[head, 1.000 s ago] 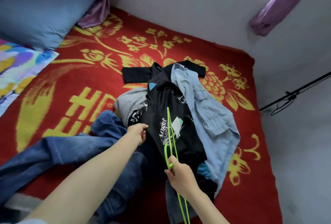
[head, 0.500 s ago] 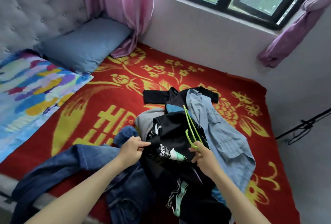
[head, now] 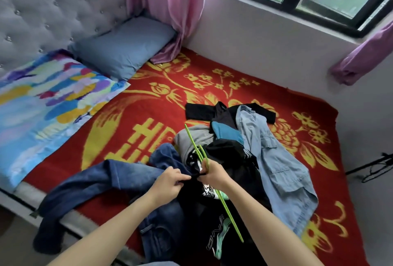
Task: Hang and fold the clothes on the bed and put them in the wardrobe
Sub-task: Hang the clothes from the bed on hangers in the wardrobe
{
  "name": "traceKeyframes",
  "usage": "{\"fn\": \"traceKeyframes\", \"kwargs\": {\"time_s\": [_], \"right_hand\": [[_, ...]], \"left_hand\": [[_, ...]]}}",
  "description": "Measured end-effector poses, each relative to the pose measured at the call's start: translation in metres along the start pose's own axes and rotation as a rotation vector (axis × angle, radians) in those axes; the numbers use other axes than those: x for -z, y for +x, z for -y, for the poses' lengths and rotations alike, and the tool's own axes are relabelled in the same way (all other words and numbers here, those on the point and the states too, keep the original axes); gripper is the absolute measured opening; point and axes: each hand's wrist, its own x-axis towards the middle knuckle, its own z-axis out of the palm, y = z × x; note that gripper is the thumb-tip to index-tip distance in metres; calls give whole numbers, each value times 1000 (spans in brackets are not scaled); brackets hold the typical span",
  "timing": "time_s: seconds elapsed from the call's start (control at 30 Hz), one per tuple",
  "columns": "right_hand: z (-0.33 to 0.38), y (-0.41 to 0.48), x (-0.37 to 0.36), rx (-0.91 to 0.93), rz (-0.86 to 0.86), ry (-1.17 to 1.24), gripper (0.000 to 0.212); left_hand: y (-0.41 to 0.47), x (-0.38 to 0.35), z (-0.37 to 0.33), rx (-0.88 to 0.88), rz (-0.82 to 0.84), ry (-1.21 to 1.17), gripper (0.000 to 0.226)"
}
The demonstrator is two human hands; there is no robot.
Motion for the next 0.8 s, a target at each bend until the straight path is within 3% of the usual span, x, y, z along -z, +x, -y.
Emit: {"fn": "traceKeyframes", "kwargs": {"time_s": [0.2,0.43,0.6,0.8], "right_hand": [[42,-3,77,125,-320,131,47],[143,-73,201,564,-724,331,45],[147,-98,217,630,-842,228,44],[89,-69,155,413,-523,309,46]], "left_hand": [[45,49,-48,24,-312,-46,31],[86,158,-181,-423,-686,28,23],[81,164,-209,-493,-655,-56,18],[55,112,-139,-238,-266,-157,17]]}}
